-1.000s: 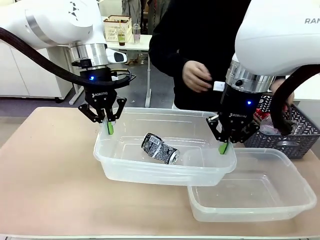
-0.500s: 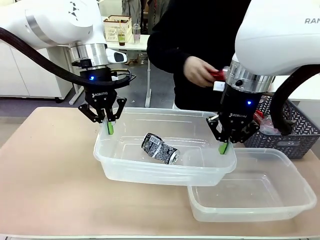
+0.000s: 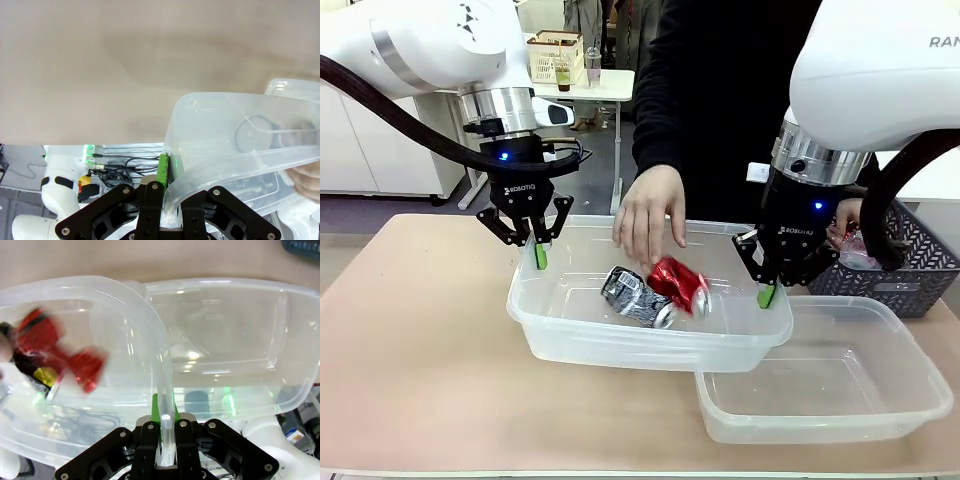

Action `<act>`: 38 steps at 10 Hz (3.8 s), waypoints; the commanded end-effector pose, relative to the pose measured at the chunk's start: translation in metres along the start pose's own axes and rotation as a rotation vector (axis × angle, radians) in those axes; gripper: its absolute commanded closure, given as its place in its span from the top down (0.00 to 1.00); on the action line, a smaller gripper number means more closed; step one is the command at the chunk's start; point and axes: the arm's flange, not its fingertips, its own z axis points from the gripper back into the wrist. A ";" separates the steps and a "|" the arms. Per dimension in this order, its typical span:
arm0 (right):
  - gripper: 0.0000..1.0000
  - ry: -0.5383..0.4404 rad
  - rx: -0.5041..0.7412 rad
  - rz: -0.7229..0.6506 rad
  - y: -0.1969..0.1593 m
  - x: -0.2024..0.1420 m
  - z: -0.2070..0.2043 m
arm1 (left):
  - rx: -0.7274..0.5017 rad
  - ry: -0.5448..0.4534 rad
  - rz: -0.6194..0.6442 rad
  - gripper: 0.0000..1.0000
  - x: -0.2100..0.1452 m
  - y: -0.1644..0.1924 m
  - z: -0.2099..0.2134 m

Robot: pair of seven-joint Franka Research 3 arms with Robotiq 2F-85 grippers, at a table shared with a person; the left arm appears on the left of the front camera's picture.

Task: Sort the waste into each basket.
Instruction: Offer the picked Organizing box to the human.

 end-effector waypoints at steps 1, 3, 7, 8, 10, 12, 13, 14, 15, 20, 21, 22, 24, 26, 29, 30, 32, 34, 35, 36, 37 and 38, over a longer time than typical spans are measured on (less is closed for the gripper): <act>0.04 0.012 -0.013 0.014 0.002 0.000 0.005 | -0.021 -0.003 0.035 0.06 -0.002 0.000 0.003; 0.04 0.012 -0.013 0.014 0.002 0.000 0.005 | -0.021 -0.003 0.035 0.06 -0.002 0.000 0.003; 0.04 0.012 -0.013 0.014 0.002 0.000 0.005 | -0.021 -0.003 0.035 0.06 -0.002 0.000 0.003; 0.04 0.012 -0.013 0.014 0.002 0.000 0.005 | -0.021 -0.003 0.035 0.06 -0.002 0.000 0.003; 0.04 0.012 -0.013 0.014 0.002 0.000 0.005 | -0.021 -0.003 0.035 0.06 -0.002 0.000 0.003; 0.04 0.012 -0.013 0.014 0.002 0.000 0.005 | -0.021 -0.003 0.035 0.06 -0.002 0.000 0.003; 0.04 0.012 -0.013 0.014 0.002 0.000 0.005 | -0.021 -0.003 0.035 0.06 -0.002 0.000 0.003; 0.04 0.012 -0.013 0.014 0.002 0.000 0.005 | -0.021 -0.003 0.035 0.06 -0.002 0.000 0.003; 0.04 0.012 -0.013 0.014 0.002 0.000 0.005 | -0.021 -0.003 0.035 0.06 -0.002 0.000 0.003; 0.04 0.012 -0.013 0.014 0.002 0.000 0.005 | -0.021 -0.003 0.035 0.06 -0.002 0.000 0.003; 0.04 0.012 -0.013 0.014 0.002 0.000 0.005 | -0.021 -0.003 0.035 0.06 -0.002 0.000 0.003; 0.04 0.012 -0.013 0.014 0.002 0.000 0.005 | -0.021 -0.003 0.035 0.06 -0.002 0.000 0.003; 0.04 0.012 -0.013 0.014 0.002 0.000 0.005 | -0.021 -0.003 0.035 0.06 -0.002 0.000 0.003; 0.04 0.000 0.000 0.000 0.000 0.000 0.000 | 0.000 0.000 0.000 0.06 0.000 0.000 0.000; 0.04 0.082 -0.071 0.130 0.024 0.066 0.027 | -0.047 -0.014 -0.088 0.06 0.046 -0.003 0.049; 0.04 0.101 -0.075 0.151 0.029 0.092 0.038 | -0.059 -0.039 -0.043 0.06 0.064 -0.004 0.063; 0.04 0.109 -0.111 0.143 0.039 0.139 0.049 | -0.098 -0.051 -0.021 0.06 0.096 -0.006 0.079; 0.04 0.135 -0.088 0.143 0.046 0.172 0.040 | -0.103 -0.063 0.020 0.06 0.124 -0.003 0.080; 0.04 0.144 -0.064 0.123 0.045 0.177 0.029 | -0.120 -0.068 0.016 0.06 0.130 -0.001 0.077; 0.04 0.155 -0.044 0.125 0.043 0.179 0.014 | -0.076 -0.051 -0.009 0.06 0.117 0.014 0.069; 0.04 0.112 -0.074 0.098 0.032 0.182 0.033 | -0.076 -0.051 -0.009 0.06 0.117 0.014 0.069; 0.04 0.112 -0.074 0.098 0.032 0.182 0.033 | -0.076 -0.051 -0.009 0.06 0.117 0.014 0.069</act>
